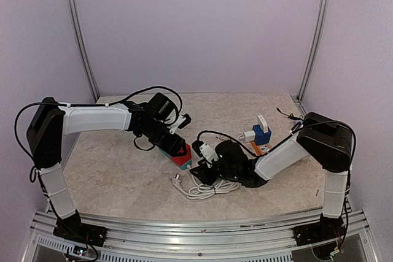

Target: Pull the plug off the socket

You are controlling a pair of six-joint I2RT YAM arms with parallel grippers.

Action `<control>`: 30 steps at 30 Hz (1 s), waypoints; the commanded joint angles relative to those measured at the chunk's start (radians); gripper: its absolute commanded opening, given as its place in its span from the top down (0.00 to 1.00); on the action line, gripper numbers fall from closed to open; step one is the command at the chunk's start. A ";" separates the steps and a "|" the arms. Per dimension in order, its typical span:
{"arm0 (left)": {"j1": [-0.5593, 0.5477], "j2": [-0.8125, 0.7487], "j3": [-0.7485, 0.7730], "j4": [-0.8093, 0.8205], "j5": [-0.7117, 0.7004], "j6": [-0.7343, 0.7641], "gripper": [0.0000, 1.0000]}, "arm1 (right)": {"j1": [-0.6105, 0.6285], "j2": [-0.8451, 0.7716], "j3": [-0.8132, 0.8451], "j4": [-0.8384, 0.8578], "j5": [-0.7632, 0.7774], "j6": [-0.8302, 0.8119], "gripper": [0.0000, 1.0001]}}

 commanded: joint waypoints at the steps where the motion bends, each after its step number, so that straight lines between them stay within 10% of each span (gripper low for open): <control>1: -0.009 -0.002 -0.028 0.004 0.031 -0.032 0.75 | 0.005 0.049 0.045 0.032 0.008 -0.013 0.52; 30: -0.040 -0.058 -0.041 0.059 -0.041 -0.005 0.83 | 0.005 0.151 0.095 -0.041 0.108 0.007 1.00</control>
